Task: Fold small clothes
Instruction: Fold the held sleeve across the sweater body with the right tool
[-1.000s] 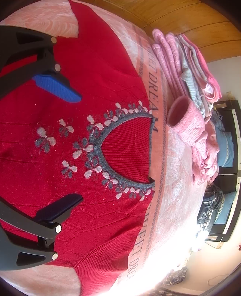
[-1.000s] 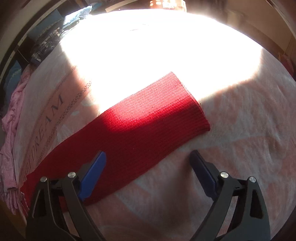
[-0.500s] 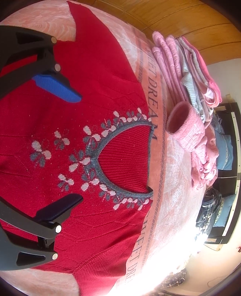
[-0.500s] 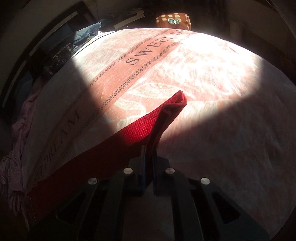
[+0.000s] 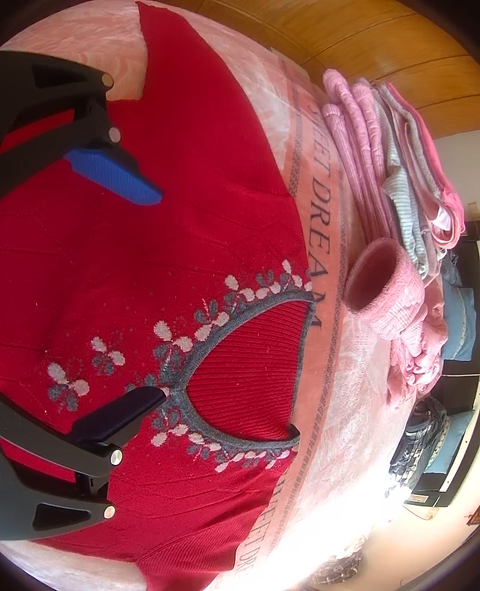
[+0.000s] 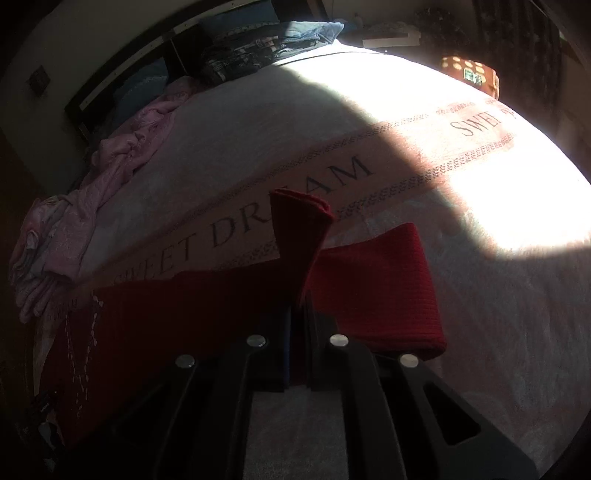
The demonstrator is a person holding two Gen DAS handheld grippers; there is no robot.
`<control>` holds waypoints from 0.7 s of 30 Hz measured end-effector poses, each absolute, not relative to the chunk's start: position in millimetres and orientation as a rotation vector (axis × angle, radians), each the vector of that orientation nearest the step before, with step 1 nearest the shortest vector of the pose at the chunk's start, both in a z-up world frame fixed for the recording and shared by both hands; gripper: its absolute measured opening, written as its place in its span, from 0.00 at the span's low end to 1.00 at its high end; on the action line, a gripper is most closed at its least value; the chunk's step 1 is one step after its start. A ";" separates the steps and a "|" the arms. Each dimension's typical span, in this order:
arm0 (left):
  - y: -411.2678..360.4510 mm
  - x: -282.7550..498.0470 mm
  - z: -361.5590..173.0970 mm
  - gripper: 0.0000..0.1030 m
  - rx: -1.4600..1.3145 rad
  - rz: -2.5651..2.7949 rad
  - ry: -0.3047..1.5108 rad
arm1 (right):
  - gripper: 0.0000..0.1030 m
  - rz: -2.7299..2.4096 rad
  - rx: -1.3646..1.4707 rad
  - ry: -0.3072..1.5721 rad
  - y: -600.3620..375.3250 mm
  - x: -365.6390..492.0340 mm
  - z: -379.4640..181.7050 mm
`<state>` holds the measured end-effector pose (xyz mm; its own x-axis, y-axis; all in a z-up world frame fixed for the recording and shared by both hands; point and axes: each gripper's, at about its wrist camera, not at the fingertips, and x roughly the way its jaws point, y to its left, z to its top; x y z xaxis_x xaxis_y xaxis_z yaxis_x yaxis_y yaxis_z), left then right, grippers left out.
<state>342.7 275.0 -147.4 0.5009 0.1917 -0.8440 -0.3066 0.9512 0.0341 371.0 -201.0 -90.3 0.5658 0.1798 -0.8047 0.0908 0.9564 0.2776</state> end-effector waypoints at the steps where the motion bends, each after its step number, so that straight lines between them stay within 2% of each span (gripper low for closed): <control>1: 277.4 342.2 -147.4 0.96 -0.129 0.299 1.004 | 0.03 0.083 0.291 0.977 -184.2 373.0 -89.4; 11: 291.6 334.8 -147.9 0.96 -0.151 0.253 1.019 | 0.03 0.450 0.238 1.021 -24.9 366.1 -77.2; 21: 310.0 327.9 -143.8 0.96 -0.166 0.244 1.012 | 0.04 0.601 0.204 1.083 69.1 361.4 -91.0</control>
<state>327.9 310.0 -143.8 0.5065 0.1244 -0.8532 -0.2774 0.9604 -0.0246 361.4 69.1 -91.0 0.3289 0.5519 -0.7663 -0.3587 0.8237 0.4392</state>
